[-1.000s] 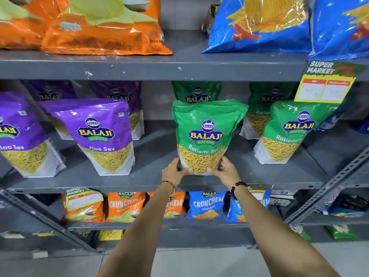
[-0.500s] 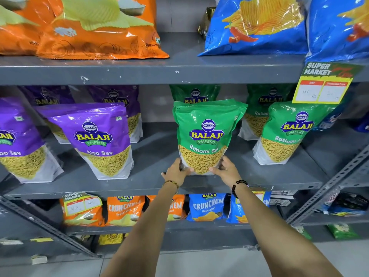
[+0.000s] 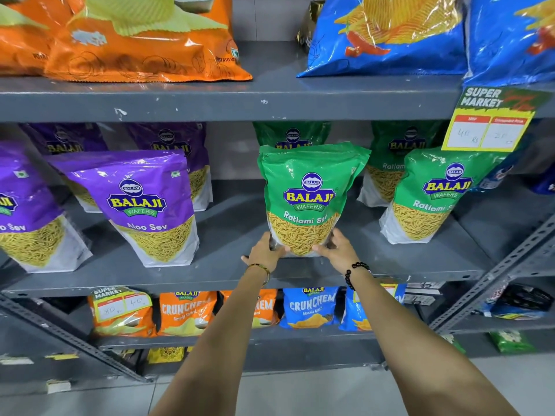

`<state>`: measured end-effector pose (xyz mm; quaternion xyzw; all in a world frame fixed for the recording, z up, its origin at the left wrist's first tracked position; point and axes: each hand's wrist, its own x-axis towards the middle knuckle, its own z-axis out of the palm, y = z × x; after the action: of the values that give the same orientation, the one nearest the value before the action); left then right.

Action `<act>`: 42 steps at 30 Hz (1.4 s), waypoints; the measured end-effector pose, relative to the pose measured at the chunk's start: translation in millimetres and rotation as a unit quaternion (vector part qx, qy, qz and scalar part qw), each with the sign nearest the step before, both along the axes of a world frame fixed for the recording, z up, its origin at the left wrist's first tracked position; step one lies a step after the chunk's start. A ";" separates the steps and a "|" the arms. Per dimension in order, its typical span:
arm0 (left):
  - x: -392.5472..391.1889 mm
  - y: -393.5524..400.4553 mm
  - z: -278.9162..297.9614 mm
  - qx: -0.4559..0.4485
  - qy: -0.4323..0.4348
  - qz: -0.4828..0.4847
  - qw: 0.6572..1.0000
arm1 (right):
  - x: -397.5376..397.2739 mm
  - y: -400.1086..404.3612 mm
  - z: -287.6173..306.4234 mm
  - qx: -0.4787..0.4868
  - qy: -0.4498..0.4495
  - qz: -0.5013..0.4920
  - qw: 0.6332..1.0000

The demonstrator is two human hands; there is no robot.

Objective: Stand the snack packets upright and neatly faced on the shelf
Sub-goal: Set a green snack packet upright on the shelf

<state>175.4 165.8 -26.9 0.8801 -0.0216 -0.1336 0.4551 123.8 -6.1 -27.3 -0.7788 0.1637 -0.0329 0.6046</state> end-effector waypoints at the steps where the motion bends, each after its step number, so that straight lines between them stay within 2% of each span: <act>1: -0.4 0.0 0.8 0.004 -0.001 0.001 1.000 | 0.4 -0.4 -0.4 -0.001 0.002 0.000 1.000; 42: 10.5 11.8 -13.3 -0.054 0.020 -0.018 0.998 | -3.3 4.0 10.6 -0.024 0.035 0.010 0.999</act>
<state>186.0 177.6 -40.2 0.8508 -0.0350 -0.1580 0.5000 120.5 -2.1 -16.7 -0.7955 0.1757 -0.0038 0.5800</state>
